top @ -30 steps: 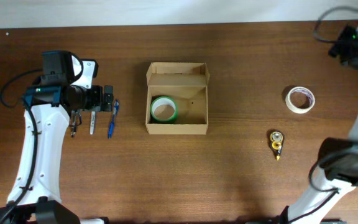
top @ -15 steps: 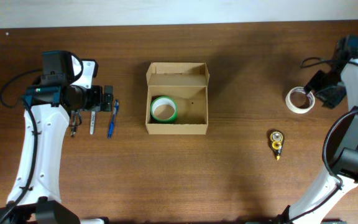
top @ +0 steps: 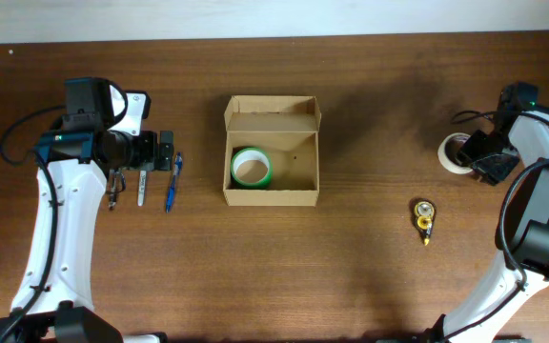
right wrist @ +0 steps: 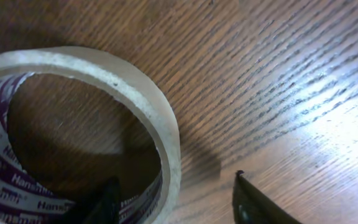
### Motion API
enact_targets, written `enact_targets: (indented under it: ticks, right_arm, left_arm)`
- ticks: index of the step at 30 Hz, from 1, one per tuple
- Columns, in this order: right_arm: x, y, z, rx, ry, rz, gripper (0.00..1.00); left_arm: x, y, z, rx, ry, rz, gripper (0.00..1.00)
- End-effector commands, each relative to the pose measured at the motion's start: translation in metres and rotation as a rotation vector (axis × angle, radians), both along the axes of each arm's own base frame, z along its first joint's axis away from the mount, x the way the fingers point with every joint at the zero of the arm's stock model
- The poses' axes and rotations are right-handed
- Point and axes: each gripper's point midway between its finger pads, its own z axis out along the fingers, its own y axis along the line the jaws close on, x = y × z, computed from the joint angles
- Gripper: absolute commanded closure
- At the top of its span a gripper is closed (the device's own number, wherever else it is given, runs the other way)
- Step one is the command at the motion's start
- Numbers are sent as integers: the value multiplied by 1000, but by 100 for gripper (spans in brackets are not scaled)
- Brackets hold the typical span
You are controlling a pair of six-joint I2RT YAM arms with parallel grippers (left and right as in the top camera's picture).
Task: Pack container
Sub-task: 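Move the right gripper to the white masking tape roll and grasp it, then carry the white tape into the box and release it onto the green tape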
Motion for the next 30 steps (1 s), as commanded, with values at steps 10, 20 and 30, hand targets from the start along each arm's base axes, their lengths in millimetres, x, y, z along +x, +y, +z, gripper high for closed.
enact_targets:
  ticks: [10, 20, 30]
  right_arm:
    - [-11, 0, -9, 2, 18, -18, 77]
    - [15, 20, 47, 113, -103, 74, 96]
    - [50, 127, 274, 48, -483, 608, 96]
  left_arm:
    - [4, 2, 6, 7, -16, -7, 1]
    - [4, 2, 6, 7, -16, -7, 1]
    - [4, 2, 6, 7, -16, -7, 1]
